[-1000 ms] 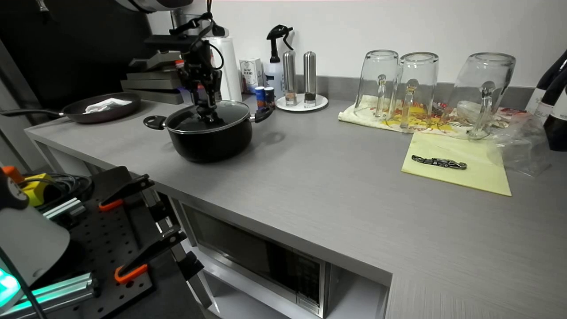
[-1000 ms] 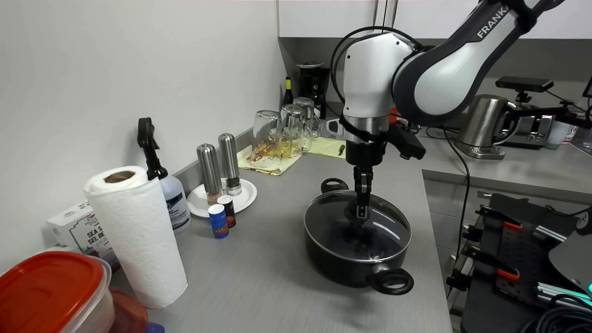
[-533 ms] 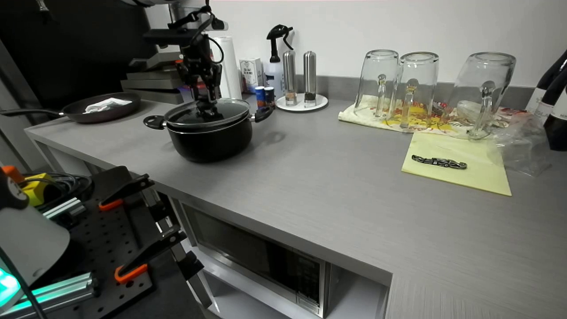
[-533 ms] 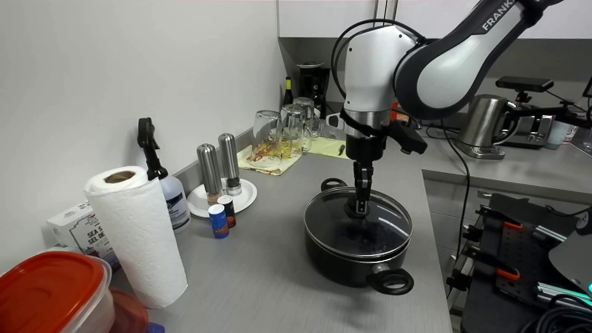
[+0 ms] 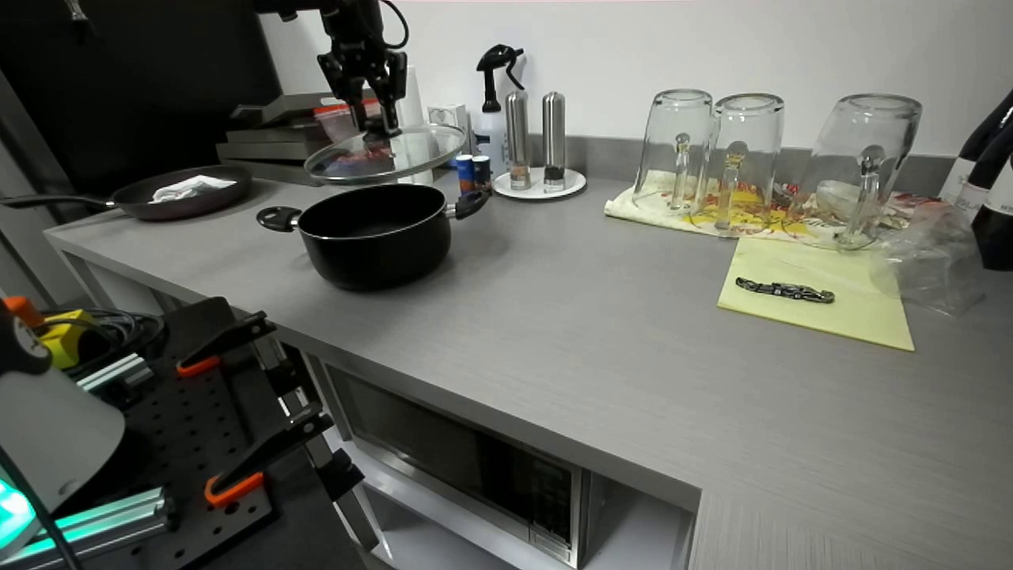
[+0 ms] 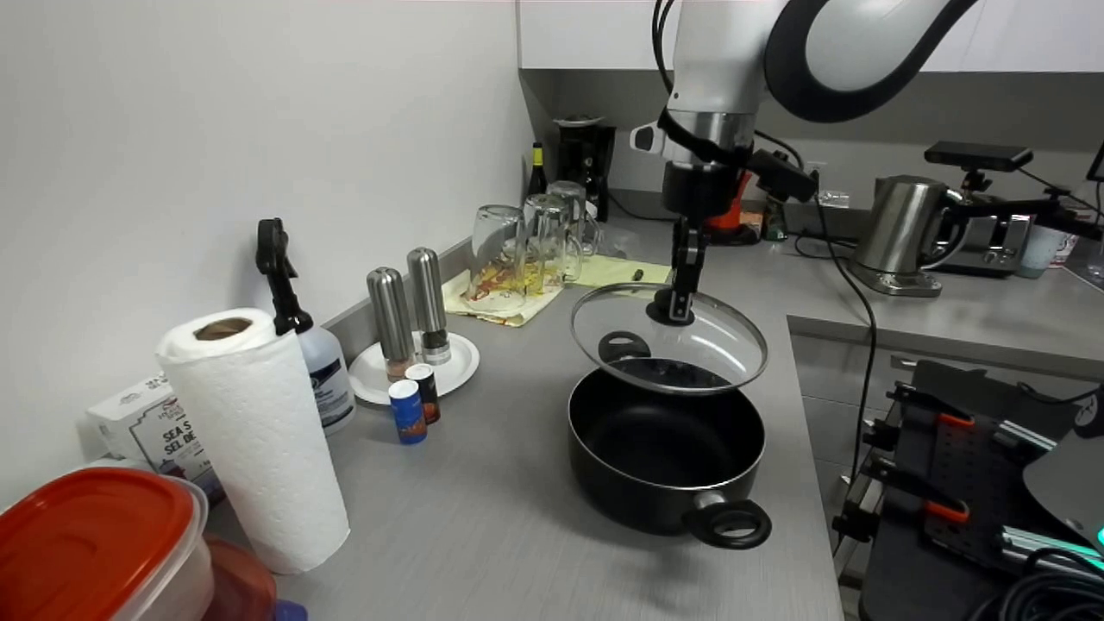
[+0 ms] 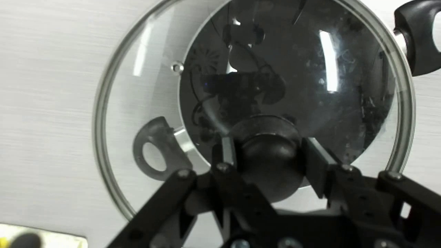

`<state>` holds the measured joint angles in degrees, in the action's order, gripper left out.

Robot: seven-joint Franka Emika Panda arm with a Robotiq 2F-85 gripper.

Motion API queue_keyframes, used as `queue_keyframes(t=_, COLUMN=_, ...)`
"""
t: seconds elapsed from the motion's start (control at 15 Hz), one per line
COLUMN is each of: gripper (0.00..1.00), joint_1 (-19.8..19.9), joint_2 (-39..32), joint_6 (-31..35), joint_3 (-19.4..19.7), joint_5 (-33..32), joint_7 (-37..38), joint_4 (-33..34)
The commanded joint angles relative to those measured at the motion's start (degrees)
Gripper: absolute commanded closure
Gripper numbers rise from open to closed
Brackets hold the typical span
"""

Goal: Remove the glass lid from the pot and place it on the countertop.

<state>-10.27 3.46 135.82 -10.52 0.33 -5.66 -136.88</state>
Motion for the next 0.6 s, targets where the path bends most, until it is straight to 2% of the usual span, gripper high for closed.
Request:
queue_keyframes(t=0.0, gripper=0.75, joint_1=3.83, joint_2=3.23, joint_6=-1.38, joint_3=4.84, joint_5=3.41, joint_7=-3.37, joint_4=-1.03)
queue_keyframes(t=0.27, gripper=0.75, joint_1=9.6, joint_2=0.48, joint_6=-0.09, joint_3=10.96, joint_5=4.43, joint_7=-2.85, joint_4=-0.03)
queue_keyframes(t=0.53, gripper=0.75, joint_1=14.21, joint_2=-4.37, joint_6=4.05, joint_3=15.06, joint_5=4.31, joint_7=0.07, joint_4=0.99)
